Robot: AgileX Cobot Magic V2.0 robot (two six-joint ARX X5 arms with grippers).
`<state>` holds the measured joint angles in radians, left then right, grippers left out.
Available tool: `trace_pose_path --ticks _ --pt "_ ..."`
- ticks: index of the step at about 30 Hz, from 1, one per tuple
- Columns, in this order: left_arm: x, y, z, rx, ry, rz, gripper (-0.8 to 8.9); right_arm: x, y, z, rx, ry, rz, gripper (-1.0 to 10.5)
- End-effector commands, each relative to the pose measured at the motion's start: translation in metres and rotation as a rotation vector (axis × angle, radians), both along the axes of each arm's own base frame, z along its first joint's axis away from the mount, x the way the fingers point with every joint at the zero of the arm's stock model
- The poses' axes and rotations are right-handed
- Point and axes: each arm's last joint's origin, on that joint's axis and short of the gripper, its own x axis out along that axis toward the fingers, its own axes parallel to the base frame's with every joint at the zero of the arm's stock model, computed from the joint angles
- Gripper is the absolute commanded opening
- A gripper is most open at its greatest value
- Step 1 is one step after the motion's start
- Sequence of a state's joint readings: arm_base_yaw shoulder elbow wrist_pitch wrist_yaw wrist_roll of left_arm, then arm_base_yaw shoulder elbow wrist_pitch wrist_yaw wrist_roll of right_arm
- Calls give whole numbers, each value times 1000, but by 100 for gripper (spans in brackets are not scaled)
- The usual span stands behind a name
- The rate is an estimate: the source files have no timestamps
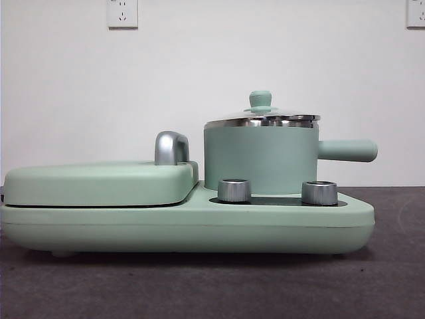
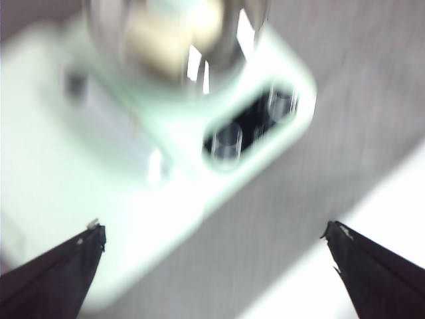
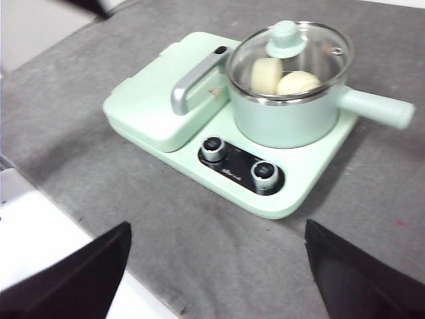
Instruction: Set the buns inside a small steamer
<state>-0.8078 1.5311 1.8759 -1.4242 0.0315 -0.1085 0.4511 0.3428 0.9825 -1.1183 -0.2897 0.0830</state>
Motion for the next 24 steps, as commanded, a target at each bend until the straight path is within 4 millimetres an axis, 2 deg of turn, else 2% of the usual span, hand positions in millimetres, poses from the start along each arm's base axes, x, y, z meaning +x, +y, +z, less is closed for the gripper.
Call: trace_pose_path --ticks 1,8,11,13,14,15,16,17,18,24 --pt "-27 26 -17 42 59 18 653 3 2 -2 4 -5 17 417" --pt "-82 84 -53 -226 -115 92 653 13 7 -18 -16 34 16 417" --pt "-99 102 -72 -332 -205 113 639 15 8 -19 -13 25 16 417" --pt "-108 114 -85 -387 -266 140 516 16 8 -17 -8 -2 19 416" --pt "-111 117 -90 -401 -284 150 402 17 8 -16 -7 -12 21 406" --pt "-115 122 -94 -416 -303 164 240 17 9 -16 -6 -18 23 318" --pt "-119 126 -98 -424 -313 165 42 17 9 -16 -6 -19 24 124" --pt "-121 129 -101 -429 -322 169 24 16 9 -16 -9 -24 47 -14" --pt "-123 131 -103 -432 -328 171 19 16 9 -16 -8 -24 56 30" --pt "-128 136 -100 -482 -368 171 7 16 9 -16 4 -10 36 16"
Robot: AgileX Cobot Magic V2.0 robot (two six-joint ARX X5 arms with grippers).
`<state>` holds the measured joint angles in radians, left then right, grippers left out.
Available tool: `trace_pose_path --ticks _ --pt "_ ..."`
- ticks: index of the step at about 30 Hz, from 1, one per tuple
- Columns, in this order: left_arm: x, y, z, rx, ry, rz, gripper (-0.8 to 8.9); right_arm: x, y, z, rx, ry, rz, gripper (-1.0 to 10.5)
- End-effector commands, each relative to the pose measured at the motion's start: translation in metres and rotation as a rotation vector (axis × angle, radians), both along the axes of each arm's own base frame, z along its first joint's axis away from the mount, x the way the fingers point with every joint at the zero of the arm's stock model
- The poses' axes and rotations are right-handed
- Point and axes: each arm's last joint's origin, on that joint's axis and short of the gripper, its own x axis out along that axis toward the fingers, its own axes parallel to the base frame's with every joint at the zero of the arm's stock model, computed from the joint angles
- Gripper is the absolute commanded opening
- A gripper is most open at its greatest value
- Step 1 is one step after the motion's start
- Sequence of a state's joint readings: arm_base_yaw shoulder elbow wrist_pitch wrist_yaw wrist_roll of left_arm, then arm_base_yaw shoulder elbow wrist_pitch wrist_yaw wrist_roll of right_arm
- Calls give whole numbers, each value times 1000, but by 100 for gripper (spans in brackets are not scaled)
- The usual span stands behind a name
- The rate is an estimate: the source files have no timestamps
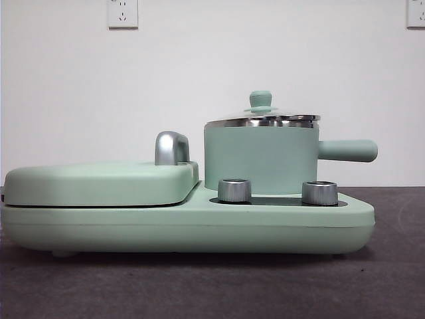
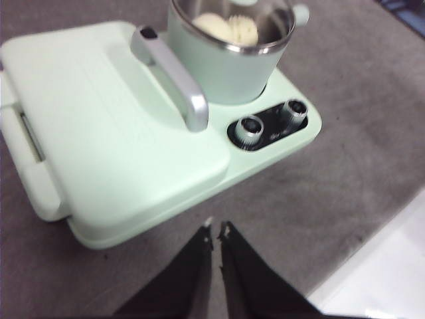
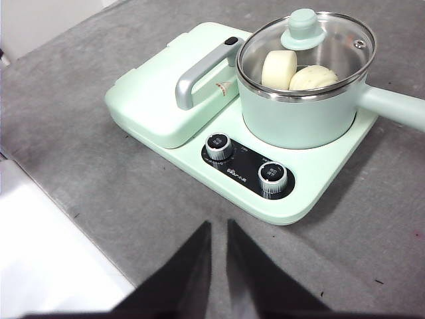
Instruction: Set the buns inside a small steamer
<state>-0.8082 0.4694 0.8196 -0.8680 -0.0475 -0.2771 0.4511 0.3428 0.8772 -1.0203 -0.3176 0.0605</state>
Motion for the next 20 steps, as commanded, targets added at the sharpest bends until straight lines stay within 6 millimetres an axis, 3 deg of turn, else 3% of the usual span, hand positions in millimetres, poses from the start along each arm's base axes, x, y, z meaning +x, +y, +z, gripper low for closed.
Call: trace_pose_path --ticks 1,20 --pt "0 -1 7 -39 -38 -6 7 0 0 3 9 -8 0 16" --pt "1 3 -2 -38 -55 27 7 0 0 3 10 -11 -1 16"
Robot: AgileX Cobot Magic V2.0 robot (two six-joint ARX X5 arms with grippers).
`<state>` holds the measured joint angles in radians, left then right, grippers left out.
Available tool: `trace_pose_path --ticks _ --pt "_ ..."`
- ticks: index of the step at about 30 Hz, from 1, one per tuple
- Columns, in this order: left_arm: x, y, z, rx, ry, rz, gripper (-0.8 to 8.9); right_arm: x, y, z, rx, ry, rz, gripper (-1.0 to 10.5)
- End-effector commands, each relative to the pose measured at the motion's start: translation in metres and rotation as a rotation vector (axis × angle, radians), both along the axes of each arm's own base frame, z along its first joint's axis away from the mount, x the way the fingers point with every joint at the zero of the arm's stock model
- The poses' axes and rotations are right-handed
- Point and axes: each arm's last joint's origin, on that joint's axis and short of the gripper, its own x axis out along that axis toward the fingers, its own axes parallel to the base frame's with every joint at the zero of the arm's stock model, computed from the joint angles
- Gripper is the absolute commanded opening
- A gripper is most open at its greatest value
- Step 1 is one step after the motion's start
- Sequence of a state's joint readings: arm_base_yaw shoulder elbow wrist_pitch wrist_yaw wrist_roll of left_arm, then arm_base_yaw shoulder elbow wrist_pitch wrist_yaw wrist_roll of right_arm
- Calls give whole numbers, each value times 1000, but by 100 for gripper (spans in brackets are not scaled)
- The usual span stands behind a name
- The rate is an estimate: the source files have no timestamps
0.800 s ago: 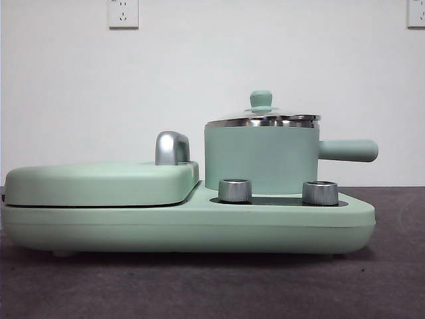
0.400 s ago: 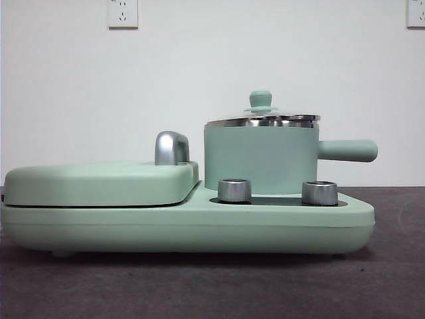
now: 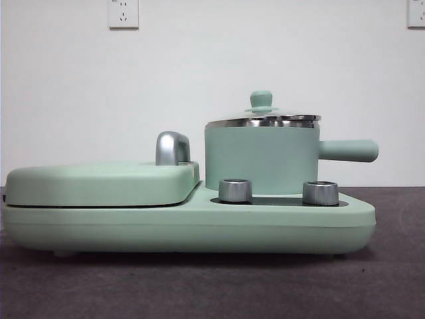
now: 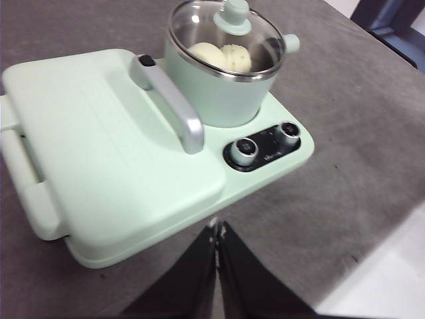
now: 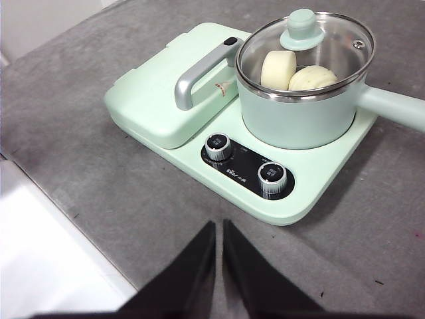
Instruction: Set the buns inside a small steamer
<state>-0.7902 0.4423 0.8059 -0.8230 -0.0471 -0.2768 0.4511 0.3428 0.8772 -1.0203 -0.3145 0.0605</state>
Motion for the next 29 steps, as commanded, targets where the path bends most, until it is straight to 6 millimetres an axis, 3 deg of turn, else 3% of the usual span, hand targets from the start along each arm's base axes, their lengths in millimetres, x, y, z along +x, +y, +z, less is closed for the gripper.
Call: trace_pose_path --ticks 1,10,15,22,29 --pt "3 1 -7 -2 -20 34 7 0 0 3 11 -11 2 16" --pt "32 17 -77 -171 -312 369 7 0 0 3 11 -11 2 16" --pt "35 29 -110 -145 -365 458 7 0 0 3 11 -11 1 16" --pt "34 36 -134 12 -453 490 7 0 0 3 11 -11 2 16" --pt "40 47 -157 50 -384 613 7 0 0 3 11 -11 2 16"
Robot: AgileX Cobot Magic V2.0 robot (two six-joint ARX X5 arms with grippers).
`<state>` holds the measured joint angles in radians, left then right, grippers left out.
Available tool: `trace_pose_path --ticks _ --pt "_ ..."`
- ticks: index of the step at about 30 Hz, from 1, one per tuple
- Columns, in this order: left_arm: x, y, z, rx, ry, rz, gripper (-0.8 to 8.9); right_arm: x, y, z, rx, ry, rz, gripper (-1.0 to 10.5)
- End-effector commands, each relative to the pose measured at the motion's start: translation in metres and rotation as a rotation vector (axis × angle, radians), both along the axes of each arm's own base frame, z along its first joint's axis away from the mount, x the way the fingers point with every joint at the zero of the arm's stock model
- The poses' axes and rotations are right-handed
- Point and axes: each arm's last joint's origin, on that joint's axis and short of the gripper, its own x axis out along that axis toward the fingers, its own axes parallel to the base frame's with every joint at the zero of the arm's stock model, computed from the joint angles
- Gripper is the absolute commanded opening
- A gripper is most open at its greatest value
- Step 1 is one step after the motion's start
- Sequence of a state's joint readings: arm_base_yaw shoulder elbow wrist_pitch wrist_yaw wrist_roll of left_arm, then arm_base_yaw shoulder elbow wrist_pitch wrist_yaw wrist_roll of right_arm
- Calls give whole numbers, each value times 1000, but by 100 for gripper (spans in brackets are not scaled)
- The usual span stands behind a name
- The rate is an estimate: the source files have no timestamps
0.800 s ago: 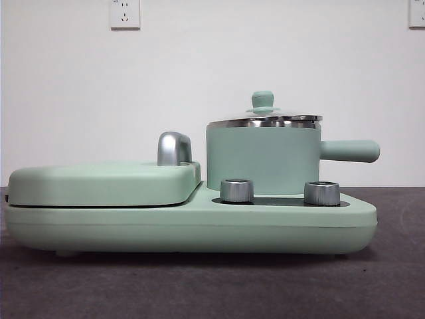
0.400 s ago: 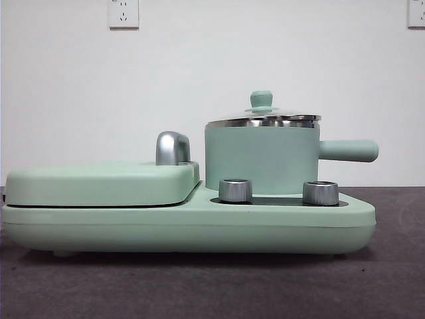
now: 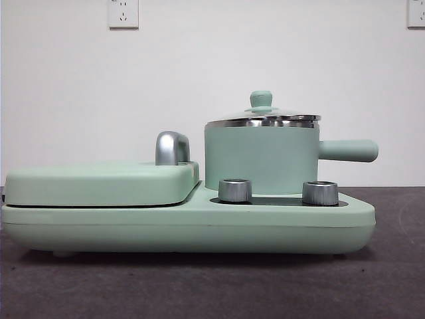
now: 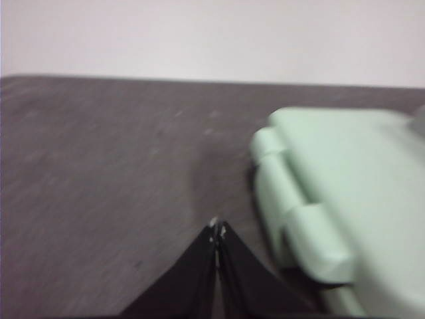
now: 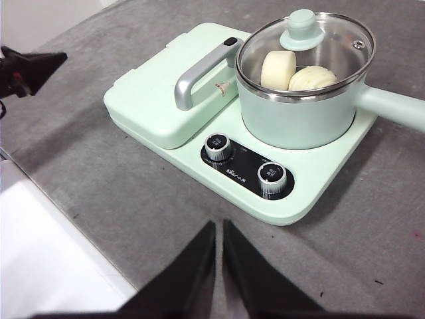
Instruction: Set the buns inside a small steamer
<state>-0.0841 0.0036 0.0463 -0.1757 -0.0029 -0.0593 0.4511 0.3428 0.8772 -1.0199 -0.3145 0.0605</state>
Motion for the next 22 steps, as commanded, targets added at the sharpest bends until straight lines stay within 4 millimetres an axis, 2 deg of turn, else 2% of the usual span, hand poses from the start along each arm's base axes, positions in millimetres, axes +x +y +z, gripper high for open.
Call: trace_pose_path --ticks 1,5,13,22 --pt "1 3 -4 6 2 32 7 0 0 3 11 -11 2 16" --pt "2 4 -13 12 47 44 7 0 0 3 11 -11 2 16" --pt "2 5 -13 97 45 37 7 0 0 3 11 -11 2 16" --pt "2 5 -13 82 41 39 7 0 0 3 11 -11 1 16"
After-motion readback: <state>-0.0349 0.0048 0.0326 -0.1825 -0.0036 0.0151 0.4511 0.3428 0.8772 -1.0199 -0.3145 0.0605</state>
